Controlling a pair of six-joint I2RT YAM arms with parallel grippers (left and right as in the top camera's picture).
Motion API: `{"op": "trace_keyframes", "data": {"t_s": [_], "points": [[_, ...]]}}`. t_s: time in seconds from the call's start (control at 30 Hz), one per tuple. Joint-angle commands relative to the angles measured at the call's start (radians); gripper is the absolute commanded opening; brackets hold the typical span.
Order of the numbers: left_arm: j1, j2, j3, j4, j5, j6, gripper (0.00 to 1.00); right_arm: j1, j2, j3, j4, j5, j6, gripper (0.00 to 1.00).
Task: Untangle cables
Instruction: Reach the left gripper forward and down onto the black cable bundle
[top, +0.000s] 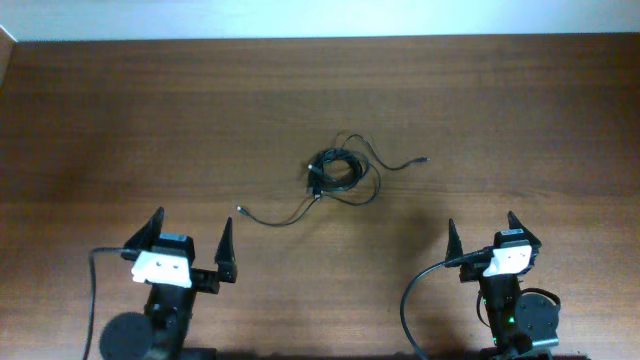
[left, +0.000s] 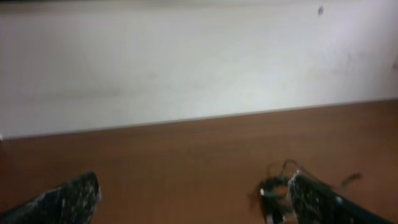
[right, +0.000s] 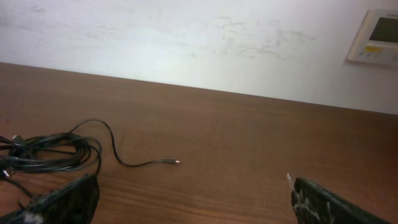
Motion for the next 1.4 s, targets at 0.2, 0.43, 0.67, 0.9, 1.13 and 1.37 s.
{"op": "trace_keyframes", "data": {"t_s": [0.2,0.43,0.67,0.9,1.13,1.37], "points": [[0.006,0.663,0.583,-0.478,0.259,0.012,0.99,0.003,-0.008,-0.005,-0.007,0.006,0.004,0.98],[0.006,1.162,0.703,-0.523,0.671,0.011,0.30,0.003,-0.008,-0.005,-0.007,0.006,0.004,0.99],[0.000,1.397,0.703,-0.500,0.656,-0.106,0.00,0.003,-0.008,-0.005,-0.007,0.006,0.004,0.99],[-0.148,1.435,0.703,-0.325,0.245,-0.421,0.59,0.003,-0.008,-0.005,-0.007,0.006,0.004,0.99],[-0.300,1.588,0.702,-0.256,0.140,-0.506,0.59,0.003,-0.008,-0.005,-0.007,0.006,0.004,0.98],[-0.355,1.732,0.702,-0.075,0.146,-0.610,0.10,0.003,-0.008,-0.005,-0.007,0.006,0.004,0.98]]}}
